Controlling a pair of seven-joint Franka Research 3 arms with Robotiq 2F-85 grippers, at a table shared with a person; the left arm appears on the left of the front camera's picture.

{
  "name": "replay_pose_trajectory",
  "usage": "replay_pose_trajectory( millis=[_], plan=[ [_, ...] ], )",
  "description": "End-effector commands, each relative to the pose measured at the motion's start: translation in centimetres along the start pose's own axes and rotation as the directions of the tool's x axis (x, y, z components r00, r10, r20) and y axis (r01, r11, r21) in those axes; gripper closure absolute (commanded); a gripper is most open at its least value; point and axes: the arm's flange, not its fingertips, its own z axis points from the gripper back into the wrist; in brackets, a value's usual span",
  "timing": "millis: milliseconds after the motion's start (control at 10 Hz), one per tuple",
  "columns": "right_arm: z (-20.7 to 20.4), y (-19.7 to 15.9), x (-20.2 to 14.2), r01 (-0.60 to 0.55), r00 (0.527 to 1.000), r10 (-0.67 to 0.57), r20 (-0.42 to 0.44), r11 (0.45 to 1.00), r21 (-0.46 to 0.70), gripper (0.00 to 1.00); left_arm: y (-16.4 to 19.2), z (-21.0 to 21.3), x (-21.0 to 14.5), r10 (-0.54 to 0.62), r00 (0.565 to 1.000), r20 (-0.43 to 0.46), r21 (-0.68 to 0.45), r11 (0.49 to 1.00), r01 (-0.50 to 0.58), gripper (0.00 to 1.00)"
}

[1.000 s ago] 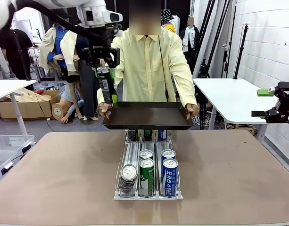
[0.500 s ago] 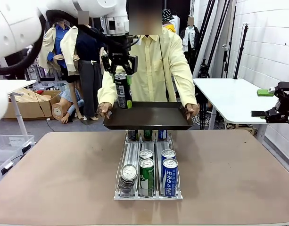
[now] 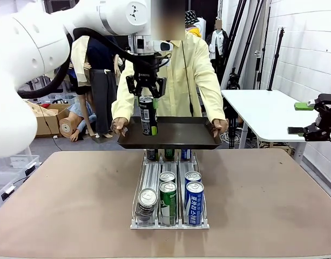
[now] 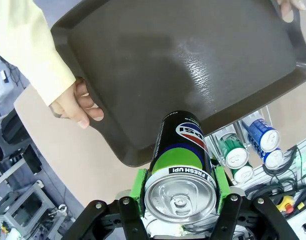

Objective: Retrieve and hand over the desired beverage to the person.
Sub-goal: Place the picked can on the Handle tray extended by the person.

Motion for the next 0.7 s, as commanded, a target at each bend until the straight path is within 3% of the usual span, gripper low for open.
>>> replay_pose_trajectory(
  millis=[0, 600],
  plan=[
    [0.1, 0.1, 0.0, 0.007, 1.000, -0.007, 0.000, 1.000, 0.011, 0.00, -0.6, 1.6, 2.5, 0.002, 1.000, -0.019, 0.045, 0.999, -0.001, 1.00],
    [0.1, 0.1, 0.0, 0.007, 1.000, -0.007, 0.000, 1.000, 0.011, 0.00, 0.8, -2.5, 2.7, 0.022, 0.998, -0.065, 0.032, 0.999, -0.020, 1.00]
  ],
)
